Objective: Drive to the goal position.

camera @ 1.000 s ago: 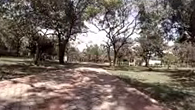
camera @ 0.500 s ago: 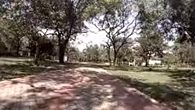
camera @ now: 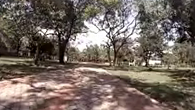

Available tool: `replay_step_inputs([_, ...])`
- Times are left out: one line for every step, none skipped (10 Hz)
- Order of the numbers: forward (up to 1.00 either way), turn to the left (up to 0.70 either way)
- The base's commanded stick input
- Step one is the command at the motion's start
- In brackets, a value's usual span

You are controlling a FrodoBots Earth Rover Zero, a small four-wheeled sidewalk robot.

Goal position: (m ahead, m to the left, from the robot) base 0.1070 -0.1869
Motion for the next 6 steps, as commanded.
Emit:
replay_step_inputs([0.7, 0.0])
replay_step_inputs([0.7, 0.0])
replay_step_inputs([0.7, 0.0])
replay_step_inputs([0.7, 0.0])
replay_step_inputs([0.7, 0.0])
replay_step_inputs([0.7, 0.0])
